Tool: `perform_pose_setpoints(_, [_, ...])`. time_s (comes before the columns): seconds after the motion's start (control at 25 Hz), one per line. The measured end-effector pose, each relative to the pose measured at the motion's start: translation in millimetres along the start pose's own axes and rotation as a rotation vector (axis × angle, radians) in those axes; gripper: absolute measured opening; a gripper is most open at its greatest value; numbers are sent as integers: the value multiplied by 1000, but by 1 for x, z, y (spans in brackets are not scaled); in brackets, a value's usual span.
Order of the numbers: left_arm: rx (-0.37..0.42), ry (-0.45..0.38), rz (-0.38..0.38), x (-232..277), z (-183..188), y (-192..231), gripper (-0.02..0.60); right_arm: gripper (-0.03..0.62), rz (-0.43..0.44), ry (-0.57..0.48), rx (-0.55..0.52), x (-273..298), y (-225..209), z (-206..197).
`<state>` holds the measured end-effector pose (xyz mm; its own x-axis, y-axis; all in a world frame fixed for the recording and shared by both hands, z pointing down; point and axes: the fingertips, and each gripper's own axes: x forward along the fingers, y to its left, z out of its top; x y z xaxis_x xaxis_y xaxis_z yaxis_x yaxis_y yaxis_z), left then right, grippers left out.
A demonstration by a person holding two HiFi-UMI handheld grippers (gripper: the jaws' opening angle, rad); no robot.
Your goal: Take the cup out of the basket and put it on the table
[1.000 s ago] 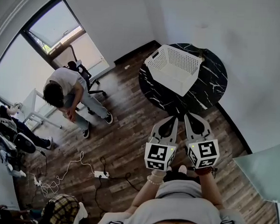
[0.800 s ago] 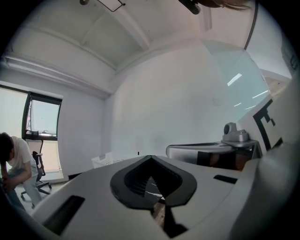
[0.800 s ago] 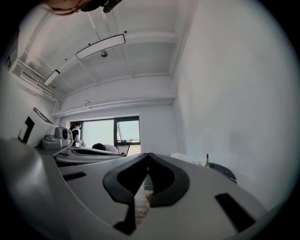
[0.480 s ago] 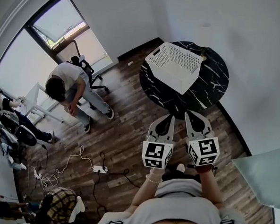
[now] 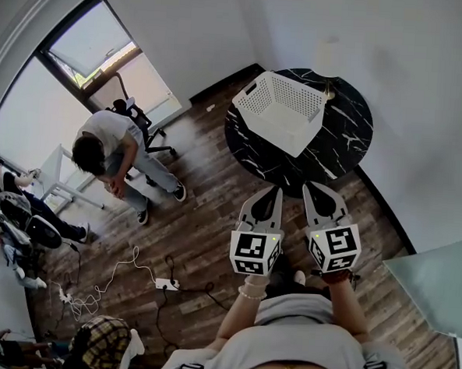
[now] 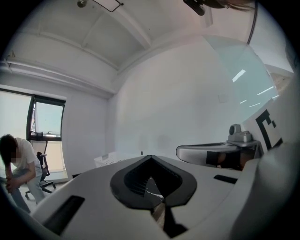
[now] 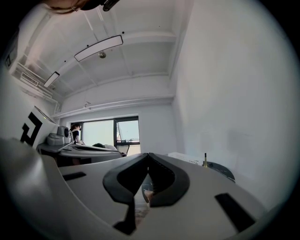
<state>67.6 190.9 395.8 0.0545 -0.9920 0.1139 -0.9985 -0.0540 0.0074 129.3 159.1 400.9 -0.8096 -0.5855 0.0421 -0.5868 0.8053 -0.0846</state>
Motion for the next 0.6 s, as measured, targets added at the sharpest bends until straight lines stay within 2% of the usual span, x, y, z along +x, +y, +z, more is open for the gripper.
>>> perform_pose_setpoints(0.6, [-14, 24, -58, 41, -7, 29, 6, 11, -66, 35, 23, 43, -27, -9])
